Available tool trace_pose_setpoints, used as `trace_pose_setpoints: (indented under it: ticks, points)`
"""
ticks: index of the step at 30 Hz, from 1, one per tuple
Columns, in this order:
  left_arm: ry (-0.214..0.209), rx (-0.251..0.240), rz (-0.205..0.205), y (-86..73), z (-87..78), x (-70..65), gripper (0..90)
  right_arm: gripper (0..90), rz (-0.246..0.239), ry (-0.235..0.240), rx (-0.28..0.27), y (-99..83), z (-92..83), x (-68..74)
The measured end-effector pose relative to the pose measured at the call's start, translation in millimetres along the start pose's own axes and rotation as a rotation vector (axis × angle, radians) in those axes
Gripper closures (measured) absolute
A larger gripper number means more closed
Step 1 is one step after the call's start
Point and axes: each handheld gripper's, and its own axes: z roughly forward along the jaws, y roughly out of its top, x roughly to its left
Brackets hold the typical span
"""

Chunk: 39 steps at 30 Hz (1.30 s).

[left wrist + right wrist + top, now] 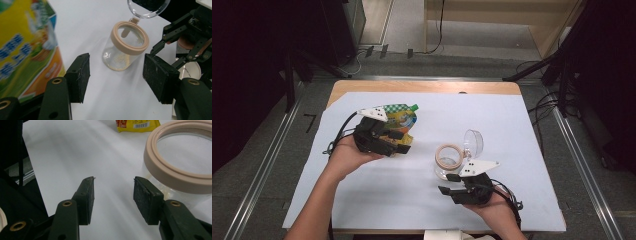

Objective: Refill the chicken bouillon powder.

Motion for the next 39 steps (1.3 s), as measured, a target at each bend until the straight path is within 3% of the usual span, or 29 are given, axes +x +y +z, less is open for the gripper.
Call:
trace_pose_setpoints:
  ticks: [7, 14, 23, 29, 34, 39]
  points:
    - [0.025, -0.009, -0.014, -7.3, -17.3, 10.3, 39.4, 52.6, -0.005, 0.002, -0.002, 0.4, 1.2, -0.9]
    - [0.067, -0.005, -0.053, -19.4, -35.5, 24.5, 39.0, 52.8, -0.024, 0.007, 0.012, 0.8, 5.0, 1.8]
    - [0.085, -0.01, -0.051, -33.4, -50.9, 38.1, 39.4, 53.1, -0.033, 0.003, 0.015, -0.3, 5.9, 2.1]
    - [0.125, -0.024, -0.096, -45.8, -63.1, 50.4, 39.3, 53.1, -0.032, 0.014, 0.007, 0.4, 6.6, 2.1]
    - [0.137, -0.026, -0.132, -53.3, -65.0, 59.3, 39.4, 53.1, -0.035, 0.014, 0.006, 0.5, 7.1, 2.2]
    - [0.163, -0.016, -0.17, -59.0, -53.6, 69.0, 38.7, 53.1, -0.035, 0.014, 0.005, 0.6, 7.3, 2.1]
